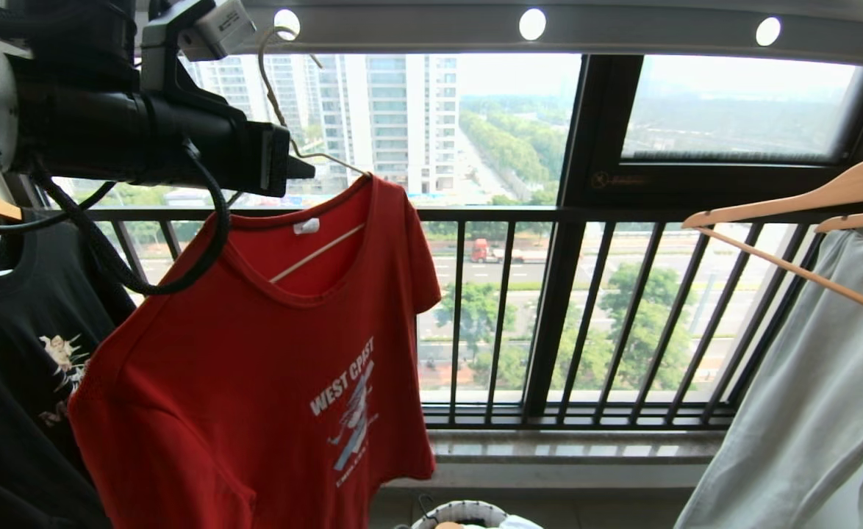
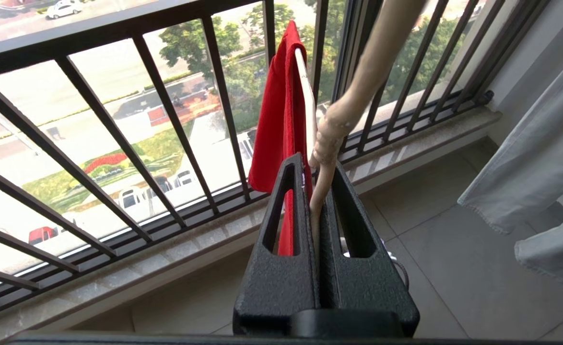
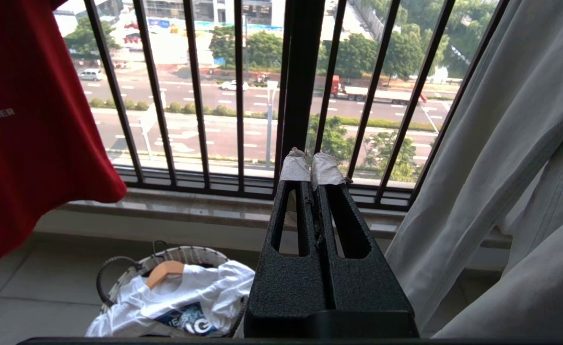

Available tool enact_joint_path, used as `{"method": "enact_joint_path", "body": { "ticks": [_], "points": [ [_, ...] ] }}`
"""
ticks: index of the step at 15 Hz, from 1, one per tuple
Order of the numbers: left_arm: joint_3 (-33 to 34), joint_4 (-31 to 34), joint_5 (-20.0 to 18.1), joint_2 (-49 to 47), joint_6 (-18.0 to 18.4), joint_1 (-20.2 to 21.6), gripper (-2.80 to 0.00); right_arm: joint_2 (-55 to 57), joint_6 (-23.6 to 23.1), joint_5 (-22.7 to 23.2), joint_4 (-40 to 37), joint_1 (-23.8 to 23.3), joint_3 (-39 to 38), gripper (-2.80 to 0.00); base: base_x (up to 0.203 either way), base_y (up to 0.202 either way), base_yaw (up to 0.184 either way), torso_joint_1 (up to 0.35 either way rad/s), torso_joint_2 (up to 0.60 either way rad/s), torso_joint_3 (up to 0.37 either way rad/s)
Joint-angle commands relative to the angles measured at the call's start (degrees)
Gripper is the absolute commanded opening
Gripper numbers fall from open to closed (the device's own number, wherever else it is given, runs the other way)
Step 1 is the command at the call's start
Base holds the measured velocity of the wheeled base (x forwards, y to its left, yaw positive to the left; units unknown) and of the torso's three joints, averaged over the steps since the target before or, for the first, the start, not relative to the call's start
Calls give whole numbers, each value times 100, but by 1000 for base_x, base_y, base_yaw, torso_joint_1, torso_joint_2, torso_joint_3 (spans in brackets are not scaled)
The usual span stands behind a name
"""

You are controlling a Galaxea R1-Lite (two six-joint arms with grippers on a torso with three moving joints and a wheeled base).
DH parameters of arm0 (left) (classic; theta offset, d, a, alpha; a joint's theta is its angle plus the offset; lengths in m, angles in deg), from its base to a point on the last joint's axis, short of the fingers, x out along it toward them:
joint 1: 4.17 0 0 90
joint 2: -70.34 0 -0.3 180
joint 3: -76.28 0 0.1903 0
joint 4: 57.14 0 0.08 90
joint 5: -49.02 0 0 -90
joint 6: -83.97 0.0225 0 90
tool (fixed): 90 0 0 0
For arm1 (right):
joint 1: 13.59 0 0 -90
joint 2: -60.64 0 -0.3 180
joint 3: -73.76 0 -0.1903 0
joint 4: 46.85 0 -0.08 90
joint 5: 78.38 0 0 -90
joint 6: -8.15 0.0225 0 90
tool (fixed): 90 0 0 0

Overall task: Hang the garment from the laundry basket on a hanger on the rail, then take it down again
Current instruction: Take the clothes off the clothes rack

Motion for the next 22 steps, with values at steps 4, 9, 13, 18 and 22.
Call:
{"method": "enact_joint_path", "body": {
  "ticks": [4, 9, 13, 18, 22],
  "points": [
    [67, 15, -3, 279, 1, -7, -280, 7, -3, 3, -3, -2, 0, -280, 0, 0, 0, 0, 0, 0],
    [132, 11, -3, 404, 10, -59, -280, 7, -3, 3, -3, -2, 0, -280, 0, 0, 0, 0, 0, 0],
    [111, 11, -3, 570, 10, -181, -280, 7, -3, 3, -3, -2, 0, -280, 0, 0, 0, 0, 0, 0],
    [63, 2, -3, 956, 10, -323, -280, 7, -7, 3, -12, -2, 0, -280, 0, 0, 0, 0, 0, 0],
    [328, 247, -75, 1598, -28, -415, -280, 7, -12, 3, -12, -2, 8, -280, 0, 0, 0, 0, 0, 0]
  ]
}}
